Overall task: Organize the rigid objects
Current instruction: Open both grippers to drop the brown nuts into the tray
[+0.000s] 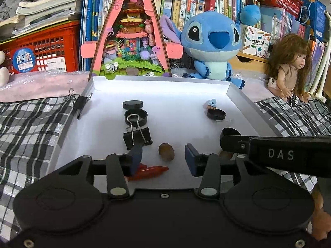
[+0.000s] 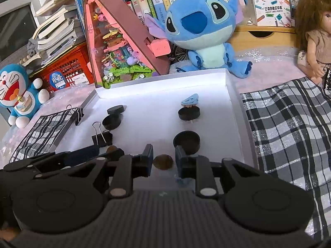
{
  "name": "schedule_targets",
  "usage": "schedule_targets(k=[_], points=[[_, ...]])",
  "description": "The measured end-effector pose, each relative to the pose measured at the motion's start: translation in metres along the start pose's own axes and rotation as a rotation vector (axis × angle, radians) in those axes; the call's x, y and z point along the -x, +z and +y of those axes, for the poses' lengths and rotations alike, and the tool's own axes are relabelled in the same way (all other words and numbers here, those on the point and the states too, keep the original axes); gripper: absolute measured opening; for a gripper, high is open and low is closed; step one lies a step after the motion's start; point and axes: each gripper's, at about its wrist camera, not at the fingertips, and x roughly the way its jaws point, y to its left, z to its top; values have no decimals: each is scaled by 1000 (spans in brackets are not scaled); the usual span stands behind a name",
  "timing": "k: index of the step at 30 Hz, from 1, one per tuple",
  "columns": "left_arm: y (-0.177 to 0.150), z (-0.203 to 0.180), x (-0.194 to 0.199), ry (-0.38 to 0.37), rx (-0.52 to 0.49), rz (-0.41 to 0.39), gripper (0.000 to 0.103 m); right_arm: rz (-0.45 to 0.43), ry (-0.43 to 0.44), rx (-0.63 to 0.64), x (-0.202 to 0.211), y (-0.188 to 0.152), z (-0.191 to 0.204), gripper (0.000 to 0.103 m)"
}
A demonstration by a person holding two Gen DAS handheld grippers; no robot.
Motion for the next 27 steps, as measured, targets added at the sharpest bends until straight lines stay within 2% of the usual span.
schedule_targets(k=[4, 8, 10, 12, 15, 27], points=[[0, 0, 9, 3, -14, -21, 51, -13, -5, -2, 5, 0, -2, 46], [1, 1, 18, 14, -21, -39, 58, -28, -13, -2, 11, 1, -4, 51], [1, 3, 22, 17, -16, -46, 63, -37, -31, 2, 14, 1, -4, 60], [1, 6, 26, 17, -11, -56, 73, -46, -43, 8, 17, 1, -5, 65], [1, 10, 32, 26, -4, -73, 82, -58, -44, 10, 22, 1, -8, 71], [-5, 16, 50, 55, 11, -92, 96, -127, -90, 73, 37, -2, -5, 92]])
